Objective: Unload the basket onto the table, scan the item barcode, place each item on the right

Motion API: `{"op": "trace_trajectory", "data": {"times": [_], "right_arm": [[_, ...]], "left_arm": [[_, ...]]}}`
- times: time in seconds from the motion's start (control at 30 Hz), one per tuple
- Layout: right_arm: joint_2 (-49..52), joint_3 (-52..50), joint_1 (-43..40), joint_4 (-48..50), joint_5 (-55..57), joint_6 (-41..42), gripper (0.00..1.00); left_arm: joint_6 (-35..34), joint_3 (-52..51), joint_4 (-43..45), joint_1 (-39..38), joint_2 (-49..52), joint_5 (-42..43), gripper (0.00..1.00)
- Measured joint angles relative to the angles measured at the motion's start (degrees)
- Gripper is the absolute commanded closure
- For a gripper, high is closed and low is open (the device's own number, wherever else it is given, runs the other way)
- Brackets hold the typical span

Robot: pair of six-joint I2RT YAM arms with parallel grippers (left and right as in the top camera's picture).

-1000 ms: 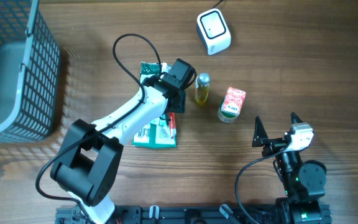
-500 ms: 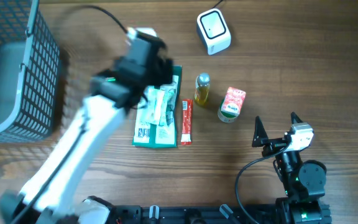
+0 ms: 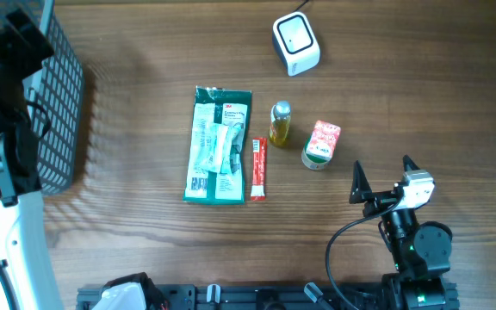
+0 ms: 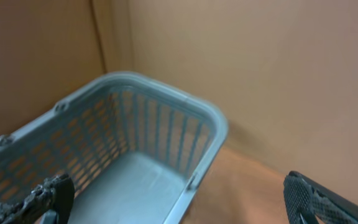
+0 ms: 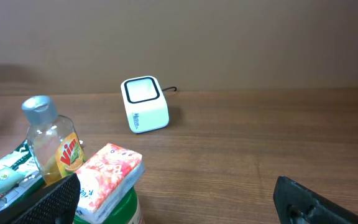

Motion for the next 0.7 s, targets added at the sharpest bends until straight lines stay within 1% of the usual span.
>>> {"op": "trace_trajectory", "data": {"times": [0.1, 0.3, 0.37, 0.47, 0.7], "right_arm": [[0.0, 0.0, 0.0, 0.0, 0.0, 0.0, 0.00], [0.0, 0.0, 0.0, 0.0, 0.0, 0.0, 0.00], [0.0, 0.0, 0.0, 0.0, 0.0, 0.0, 0.00], [0.0, 0.0, 0.0, 0.0, 0.0, 0.0, 0.00], [0.0, 0.0, 0.0, 0.0, 0.0, 0.0, 0.00]], "left_arm": [[0.0, 0.0, -5.6, 0.6, 0.4, 0.0, 0.00], [0.5, 0.0, -20.2, 0.6, 0.5, 0.0, 0.00], [0.5, 0.0, -23.0, 0.6, 0.5, 0.0, 0.00], [0.5, 0.0, -25.5, 0.6, 0.5, 0.0, 0.00], [0.5, 0.0, -25.7, 0.6, 0.5, 0.0, 0.00]]}}
